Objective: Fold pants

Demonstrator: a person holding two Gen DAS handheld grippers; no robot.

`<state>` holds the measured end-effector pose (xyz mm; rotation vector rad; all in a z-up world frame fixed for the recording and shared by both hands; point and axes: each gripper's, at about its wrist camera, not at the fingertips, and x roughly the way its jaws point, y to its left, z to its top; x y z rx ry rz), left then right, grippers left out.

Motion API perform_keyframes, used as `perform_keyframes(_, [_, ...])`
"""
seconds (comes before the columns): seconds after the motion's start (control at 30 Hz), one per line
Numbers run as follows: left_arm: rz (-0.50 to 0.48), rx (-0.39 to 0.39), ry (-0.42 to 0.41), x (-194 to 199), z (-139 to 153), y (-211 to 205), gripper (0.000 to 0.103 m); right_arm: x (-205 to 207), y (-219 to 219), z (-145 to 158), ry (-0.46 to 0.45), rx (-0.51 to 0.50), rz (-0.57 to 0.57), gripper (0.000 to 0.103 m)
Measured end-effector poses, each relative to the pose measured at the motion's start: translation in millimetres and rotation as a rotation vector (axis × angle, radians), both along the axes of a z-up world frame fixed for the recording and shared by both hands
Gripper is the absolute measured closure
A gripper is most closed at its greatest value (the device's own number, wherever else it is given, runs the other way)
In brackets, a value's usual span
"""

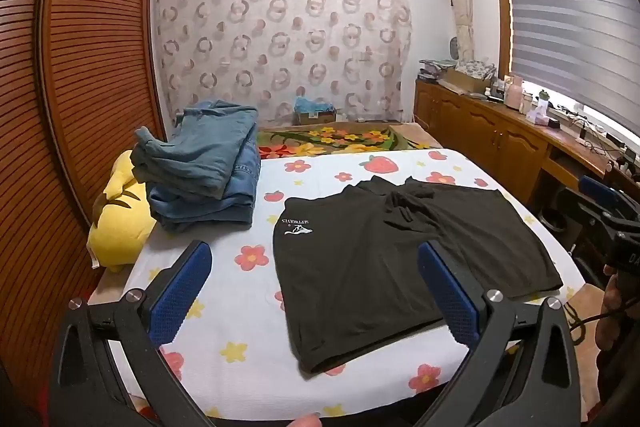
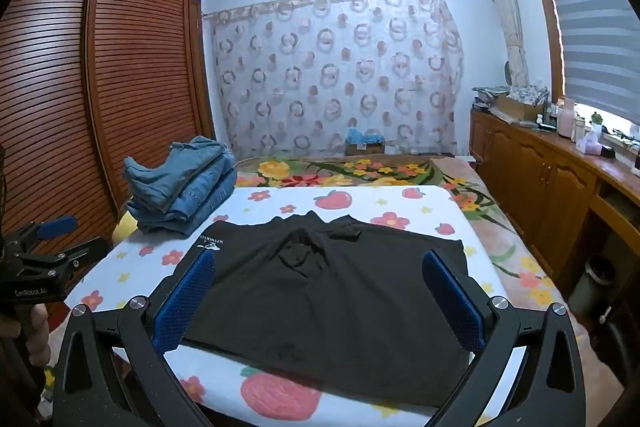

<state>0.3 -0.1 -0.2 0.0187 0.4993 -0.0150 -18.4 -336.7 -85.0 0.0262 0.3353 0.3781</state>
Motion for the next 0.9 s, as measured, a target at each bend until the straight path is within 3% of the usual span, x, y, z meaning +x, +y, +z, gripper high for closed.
perform_keyframes(0.9, [0.008, -0.014, -0.008, 0.1, -0.4, 1.2, 0.0, -4.0, -0.6, -0.2, -0.024, -0.003, 0.002, 0.0])
